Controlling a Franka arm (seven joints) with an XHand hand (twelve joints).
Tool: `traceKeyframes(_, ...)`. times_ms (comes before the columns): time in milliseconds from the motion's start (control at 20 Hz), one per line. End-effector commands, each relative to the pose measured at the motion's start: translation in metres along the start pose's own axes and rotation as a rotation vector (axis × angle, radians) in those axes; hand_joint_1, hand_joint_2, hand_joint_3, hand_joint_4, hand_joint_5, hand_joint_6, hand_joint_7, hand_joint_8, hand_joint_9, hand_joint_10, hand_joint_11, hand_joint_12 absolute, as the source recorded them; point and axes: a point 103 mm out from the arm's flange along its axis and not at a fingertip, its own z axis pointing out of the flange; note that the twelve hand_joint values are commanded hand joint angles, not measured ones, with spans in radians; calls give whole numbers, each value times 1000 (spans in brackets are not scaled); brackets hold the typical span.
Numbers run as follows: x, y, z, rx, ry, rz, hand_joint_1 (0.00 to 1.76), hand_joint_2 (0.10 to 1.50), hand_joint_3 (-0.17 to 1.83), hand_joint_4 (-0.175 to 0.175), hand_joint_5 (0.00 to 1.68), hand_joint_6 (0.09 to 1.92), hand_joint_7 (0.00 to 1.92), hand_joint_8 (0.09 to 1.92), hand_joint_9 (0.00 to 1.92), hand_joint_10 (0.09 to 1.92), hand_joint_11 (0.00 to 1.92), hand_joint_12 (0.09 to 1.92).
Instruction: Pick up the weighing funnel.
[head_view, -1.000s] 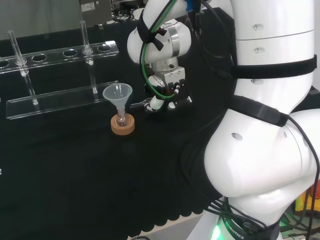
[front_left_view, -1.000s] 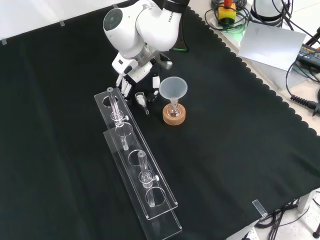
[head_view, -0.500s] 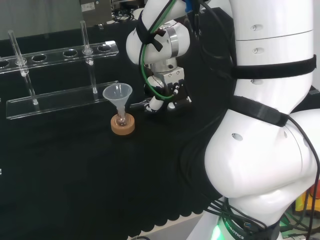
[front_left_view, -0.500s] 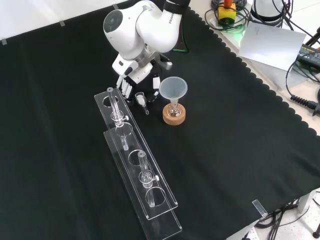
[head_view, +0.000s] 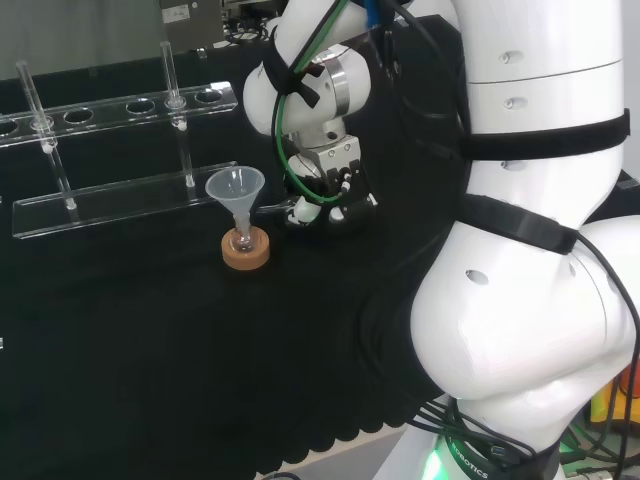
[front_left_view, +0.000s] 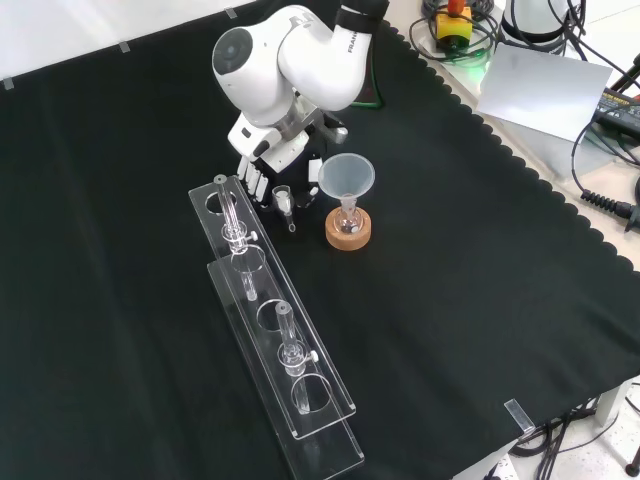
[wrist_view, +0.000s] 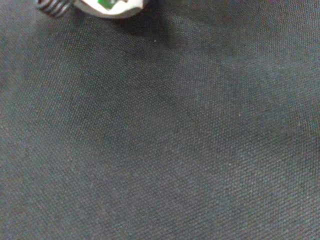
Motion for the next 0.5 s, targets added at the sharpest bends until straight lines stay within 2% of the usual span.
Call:
traceKeyframes(50, -4, -3, -4, -9, -23, 18, 1074, 925, 241, 175, 1130, 787, 1023, 578, 1139, 375, 764, 1120)
traceKeyframes(200, -8, -6, -15, -15, -38, 22, 1083, 872, 335, 175, 1150, 777, 1109, 516, 1221, 295, 816, 1085)
traceKeyframes(500, -24, -18, -34, -38, -49, 35, 1088, 838, 396, 175, 1160, 775, 1136, 491, 1259, 256, 846, 1074)
